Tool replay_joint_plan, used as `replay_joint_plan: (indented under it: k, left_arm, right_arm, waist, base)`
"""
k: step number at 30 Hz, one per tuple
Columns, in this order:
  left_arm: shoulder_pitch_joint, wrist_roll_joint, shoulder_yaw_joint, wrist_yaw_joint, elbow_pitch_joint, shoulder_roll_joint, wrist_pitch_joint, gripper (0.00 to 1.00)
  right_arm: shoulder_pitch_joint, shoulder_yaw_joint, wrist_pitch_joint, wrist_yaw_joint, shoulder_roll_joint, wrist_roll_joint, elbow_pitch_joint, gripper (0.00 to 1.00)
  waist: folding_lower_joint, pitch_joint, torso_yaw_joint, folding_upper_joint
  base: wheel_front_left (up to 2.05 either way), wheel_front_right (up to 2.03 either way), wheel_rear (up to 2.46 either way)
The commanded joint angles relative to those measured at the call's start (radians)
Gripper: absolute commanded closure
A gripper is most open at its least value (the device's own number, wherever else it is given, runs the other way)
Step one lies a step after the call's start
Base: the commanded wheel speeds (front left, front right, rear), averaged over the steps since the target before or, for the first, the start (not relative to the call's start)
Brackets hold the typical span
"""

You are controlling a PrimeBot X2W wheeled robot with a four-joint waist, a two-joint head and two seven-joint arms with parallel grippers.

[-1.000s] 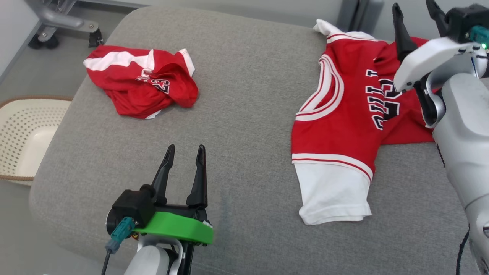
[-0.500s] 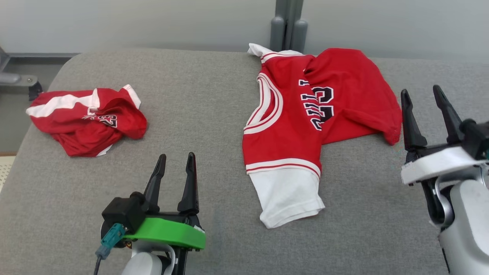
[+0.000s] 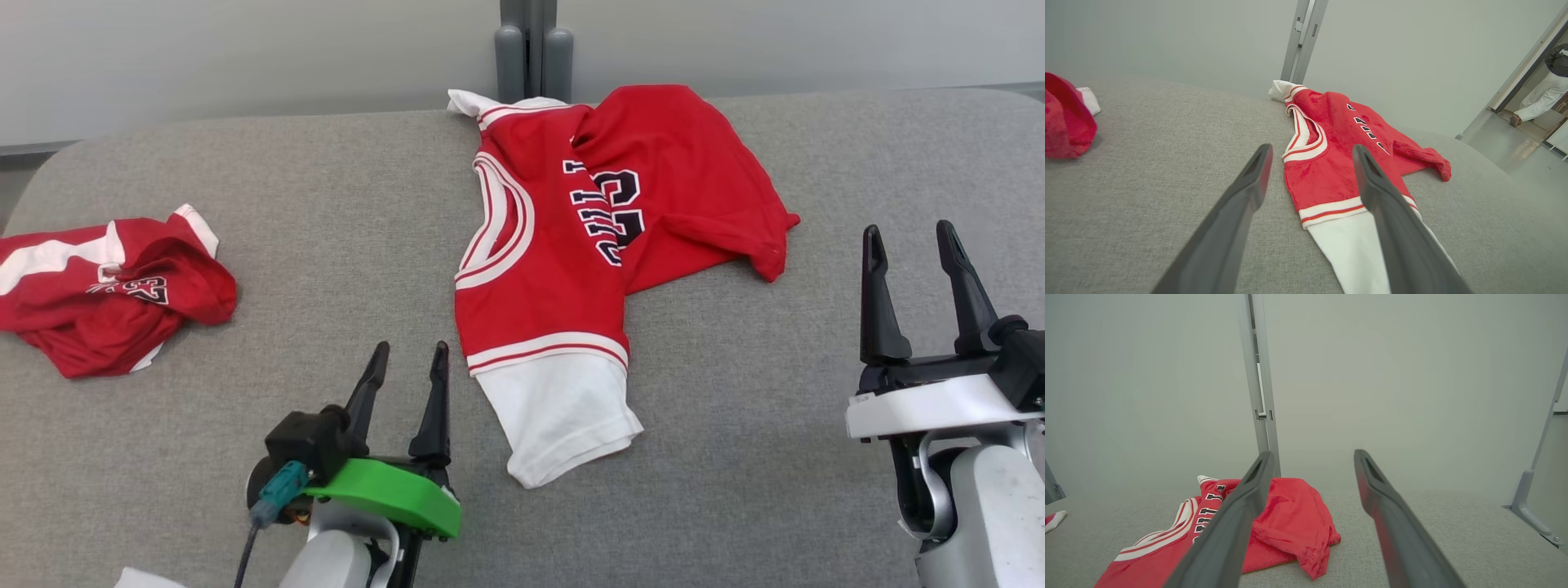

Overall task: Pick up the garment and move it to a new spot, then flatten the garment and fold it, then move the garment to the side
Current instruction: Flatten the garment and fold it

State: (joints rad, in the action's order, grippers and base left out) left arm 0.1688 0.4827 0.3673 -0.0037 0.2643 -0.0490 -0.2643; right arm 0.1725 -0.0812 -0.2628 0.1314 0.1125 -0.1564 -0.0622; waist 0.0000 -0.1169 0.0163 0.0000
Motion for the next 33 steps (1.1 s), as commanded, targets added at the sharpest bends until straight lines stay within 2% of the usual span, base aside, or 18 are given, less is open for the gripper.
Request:
replay_joint_plan:
  k: [1, 4, 10, 13, 20, 23, 24, 25, 28, 33]
  left_arm:
    - [0.043, -0.005, 0.023, -0.001, 0.037, -0.003, 0.0, 0.0]
    - [0.113, -0.003, 0.076, 0.008, 0.123, -0.003, 0.0, 0.0]
    - [0.244, 0.018, 0.137, 0.07, 0.333, -0.003, 0.069, 0.0]
    - [0.296, 0.024, 0.151, 0.064, 0.438, -0.004, 0.105, 0.0]
    - [0.368, 0.047, 0.156, 0.054, 0.607, -0.004, 0.091, 0.0]
    - [0.378, 0.072, 0.176, 0.021, 0.624, -0.003, 0.081, 0.0]
    - [0.382, 0.081, 0.185, 0.009, 0.624, -0.003, 0.08, 0.36]
    - [0.385, 0.09, 0.196, 0.001, 0.628, -0.003, 0.076, 1.0]
    - [0.4, 0.102, 0.209, -0.002, 0.633, -0.003, 0.052, 1.0]
    - [0.43, 0.099, 0.172, 0.033, 0.621, -0.014, 0.005, 1.0]
  right_arm:
    - [0.01, -0.001, -0.003, -0.001, -0.004, 0.01, 0.005, 0.0]
    - [0.015, 0.007, -0.003, -0.001, -0.01, 0.016, 0.006, 0.0]
    - [0.031, 0.001, -0.003, -0.001, -0.02, 0.02, 0.009, 0.0]
    - [0.038, -0.004, -0.003, -0.001, -0.022, 0.022, 0.012, 0.0]
    - [0.027, -0.029, -0.003, -0.001, -0.034, 0.013, -0.006, 0.0]
    - [0.029, -0.029, -0.003, -0.001, -0.037, 0.013, -0.007, 0.0]
    - [0.029, -0.029, -0.003, -0.001, -0.038, 0.014, -0.007, 0.0]
    - [0.031, -0.031, -0.003, -0.001, -0.039, 0.015, -0.007, 0.0]
    - [0.037, -0.034, -0.003, -0.001, -0.042, 0.019, -0.009, 0.0]
    - [0.029, -0.037, -0.003, -0.001, -0.045, 0.028, -0.005, 0.0]
  waist:
    - [0.0, -0.026, -0.023, 0.0]
    - [0.0, -0.044, -0.042, 0.0]
    - [0.0, -0.072, -0.088, 0.0]
    - [0.0, -0.083, -0.111, 0.0]
    - [0.0, -0.095, -0.136, 0.0]
    - [0.0, -0.096, -0.139, 0.0]
    - [0.0, -0.096, -0.139, 0.0]
    - [0.0, -0.096, -0.138, 0.0]
    - [0.0, -0.093, -0.132, 0.0]
    - [0.0, -0.085, -0.109, 0.0]
  base:
    - [0.0, 0.0, 0.0]
    - [0.0, 0.0, 0.0]
    - [0.0, 0.0, 0.0]
    - [0.0, 0.0, 0.0]
    - [0.0, 0.0, 0.0]
    - [0.0, 0.0, 0.0]
    - [0.0, 0.0, 0.0]
    - [0.0, 0.0, 0.0]
    - [0.0, 0.0, 0.0]
    - [0.0, 0.0, 0.0]
